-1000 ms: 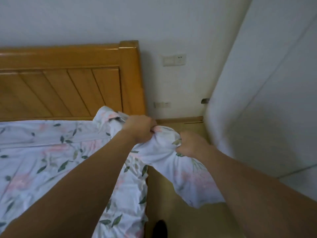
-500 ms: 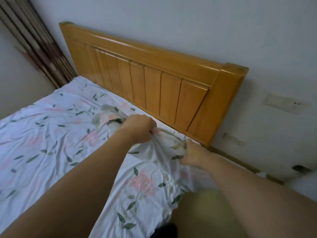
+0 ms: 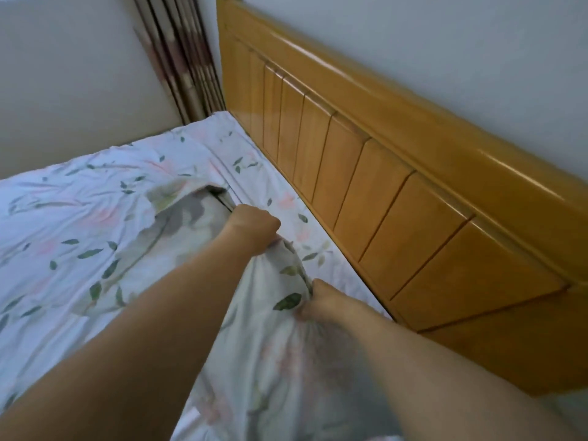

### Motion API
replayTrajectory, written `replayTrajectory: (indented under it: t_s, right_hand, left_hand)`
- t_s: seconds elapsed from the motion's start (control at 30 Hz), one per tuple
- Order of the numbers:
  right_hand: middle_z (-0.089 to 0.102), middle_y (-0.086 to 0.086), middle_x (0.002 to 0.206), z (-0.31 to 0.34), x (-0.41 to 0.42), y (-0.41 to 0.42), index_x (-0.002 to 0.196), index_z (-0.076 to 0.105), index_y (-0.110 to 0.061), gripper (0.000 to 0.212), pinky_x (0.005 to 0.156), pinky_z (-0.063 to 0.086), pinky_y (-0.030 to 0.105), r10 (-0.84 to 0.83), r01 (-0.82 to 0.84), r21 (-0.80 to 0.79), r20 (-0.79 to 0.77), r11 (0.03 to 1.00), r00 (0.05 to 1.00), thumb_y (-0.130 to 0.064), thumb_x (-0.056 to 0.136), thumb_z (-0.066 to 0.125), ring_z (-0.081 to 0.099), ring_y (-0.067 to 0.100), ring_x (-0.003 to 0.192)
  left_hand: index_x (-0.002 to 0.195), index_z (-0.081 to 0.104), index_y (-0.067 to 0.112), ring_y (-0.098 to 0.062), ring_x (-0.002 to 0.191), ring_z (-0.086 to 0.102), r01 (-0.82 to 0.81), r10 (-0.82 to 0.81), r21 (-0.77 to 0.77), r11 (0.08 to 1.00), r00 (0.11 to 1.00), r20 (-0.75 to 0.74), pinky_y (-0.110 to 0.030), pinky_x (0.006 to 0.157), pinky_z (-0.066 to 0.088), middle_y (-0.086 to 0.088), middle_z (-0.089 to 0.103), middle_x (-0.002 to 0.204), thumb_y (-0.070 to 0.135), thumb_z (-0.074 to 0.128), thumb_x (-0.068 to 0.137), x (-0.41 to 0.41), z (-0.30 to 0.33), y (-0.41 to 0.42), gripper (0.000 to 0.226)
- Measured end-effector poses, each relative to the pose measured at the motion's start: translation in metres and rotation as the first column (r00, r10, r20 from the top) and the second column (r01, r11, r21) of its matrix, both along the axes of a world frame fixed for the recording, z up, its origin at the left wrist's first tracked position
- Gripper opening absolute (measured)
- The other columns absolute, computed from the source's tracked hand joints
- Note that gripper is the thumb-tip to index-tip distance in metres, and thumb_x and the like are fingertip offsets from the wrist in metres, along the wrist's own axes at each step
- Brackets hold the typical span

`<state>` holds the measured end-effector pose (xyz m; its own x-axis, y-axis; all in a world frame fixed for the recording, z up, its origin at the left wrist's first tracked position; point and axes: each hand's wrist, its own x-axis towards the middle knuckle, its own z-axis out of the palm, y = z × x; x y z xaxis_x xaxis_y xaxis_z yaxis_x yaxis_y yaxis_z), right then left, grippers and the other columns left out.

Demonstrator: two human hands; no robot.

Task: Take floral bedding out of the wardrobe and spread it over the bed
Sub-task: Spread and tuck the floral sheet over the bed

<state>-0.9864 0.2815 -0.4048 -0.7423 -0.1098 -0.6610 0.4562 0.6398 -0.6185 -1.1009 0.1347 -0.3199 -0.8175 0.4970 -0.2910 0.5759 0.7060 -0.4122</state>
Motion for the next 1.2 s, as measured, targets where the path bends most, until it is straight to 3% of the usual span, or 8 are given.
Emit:
replayTrajectory:
  t_s: [0.1, 0.27, 0.4, 0.6, 0.83, 1.03, 1.13, 1.2]
  right_hand:
    - [0.056, 0.001, 0.111, -0.074, -0.042, 0.025, 0.113, 0.048, -0.016, 0.047, 0.080, 0.047, 0.033, 0.028, -0.029, 0.013, 0.047, 0.999, 0.998, -0.032, 0.074, 0.068, 0.054, 0.022, 0.098]
    - [0.064, 0.008, 0.106, -0.188, -0.090, 0.082, 0.105, 0.060, -0.013, 0.027, 0.084, 0.053, 0.040, 0.045, -0.045, 0.063, -0.011, 0.997, 0.999, -0.027, 0.082, 0.059, 0.060, 0.026, 0.095]
    - [0.065, 0.011, 0.105, -0.233, -0.123, 0.128, 0.109, 0.063, -0.012, 0.030, 0.084, 0.053, 0.039, 0.047, -0.054, 0.098, 0.078, 0.994, 0.996, -0.024, 0.082, 0.057, 0.061, 0.032, 0.096]
    - [0.056, 0.010, 0.112, -0.281, -0.134, 0.159, 0.125, 0.052, -0.009, 0.034, 0.073, 0.044, 0.030, -0.092, 0.061, 0.235, 0.125, 0.970, 0.988, -0.023, 0.096, 0.043, 0.052, 0.023, 0.088]
    - [0.052, 0.016, 0.127, -0.308, -0.122, 0.168, 0.126, 0.042, -0.003, 0.040, 0.079, 0.049, 0.036, -0.253, 0.260, 0.241, -0.060, 0.935, 0.966, -0.014, 0.089, 0.053, 0.055, 0.035, 0.111]
    - [0.057, 0.012, 0.121, -0.323, -0.111, 0.176, 0.126, 0.041, -0.010, 0.034, 0.082, 0.054, 0.039, -0.261, 0.270, 0.225, -0.068, 0.936, 0.963, -0.014, 0.093, 0.049, 0.059, 0.031, 0.105]
    - [0.056, 0.004, 0.109, -0.326, -0.111, 0.181, 0.128, 0.044, -0.014, 0.043, 0.076, 0.050, 0.036, -0.386, 0.384, 0.048, 0.099, 0.922, 0.917, -0.030, 0.089, 0.052, 0.057, 0.023, 0.093]
    - [0.052, 0.005, 0.122, -0.329, -0.105, 0.187, 0.135, 0.044, -0.016, 0.053, 0.086, 0.044, 0.035, -0.381, 0.387, 0.022, 0.245, 0.922, 0.892, -0.037, 0.087, 0.049, 0.052, 0.025, 0.109]
  left_hand:
    - [0.106, 0.054, 0.016, -0.024, 0.074, 0.055, 0.018, -0.019, 0.011, 1.000, 0.996, 0.082, -0.033, 0.070, 0.036, -0.003, 0.061, 0.088, 0.033, 0.038, 0.099, -0.041, -0.080, 0.022, 0.024]
    - [0.118, 0.050, 0.019, -0.028, 0.103, 0.058, 0.008, -0.016, 0.056, 0.998, 0.991, 0.132, -0.036, 0.093, 0.035, -0.007, 0.066, 0.109, 0.023, 0.048, 0.093, -0.096, -0.219, 0.055, 0.025]
    - [0.114, 0.055, 0.019, -0.027, 0.115, 0.051, 0.026, -0.037, 0.155, 0.988, 0.997, 0.066, -0.047, 0.117, 0.007, -0.003, 0.068, 0.105, 0.032, 0.043, 0.090, -0.122, -0.283, 0.105, 0.029]
    - [0.110, 0.056, 0.020, -0.032, 0.122, 0.038, -0.062, 0.039, 0.180, 0.982, 0.991, 0.132, -0.072, 0.108, -0.008, -0.003, 0.062, 0.103, 0.030, 0.039, 0.095, -0.149, -0.328, 0.164, 0.025]
    - [0.124, 0.050, 0.024, -0.031, 0.131, 0.027, 0.046, -0.019, 0.496, 0.867, 0.998, -0.059, -0.063, 0.115, 0.004, -0.005, 0.040, 0.132, 0.025, 0.045, 0.090, -0.146, -0.382, 0.183, 0.035]
    - [0.152, 0.013, 0.020, -0.031, 0.147, -0.008, -0.380, 0.474, 0.498, 0.779, 0.877, -0.072, -0.062, 0.108, -0.023, -0.009, 0.005, 0.162, 0.057, 0.010, 0.094, -0.129, -0.407, 0.190, 0.069]
    - [0.152, 0.014, 0.026, -0.032, 0.146, -0.015, -0.472, 0.499, 0.442, 0.763, 0.865, 0.062, -0.067, 0.104, -0.023, -0.003, -0.008, 0.162, 0.063, 0.008, 0.089, -0.134, -0.415, 0.183, 0.074]
    - [0.153, 0.012, 0.030, -0.029, 0.145, -0.021, -0.490, 0.428, 0.369, 0.790, 0.871, 0.240, -0.068, 0.106, -0.018, 0.000, -0.015, 0.161, 0.066, 0.014, 0.088, -0.139, -0.420, 0.176, 0.074]
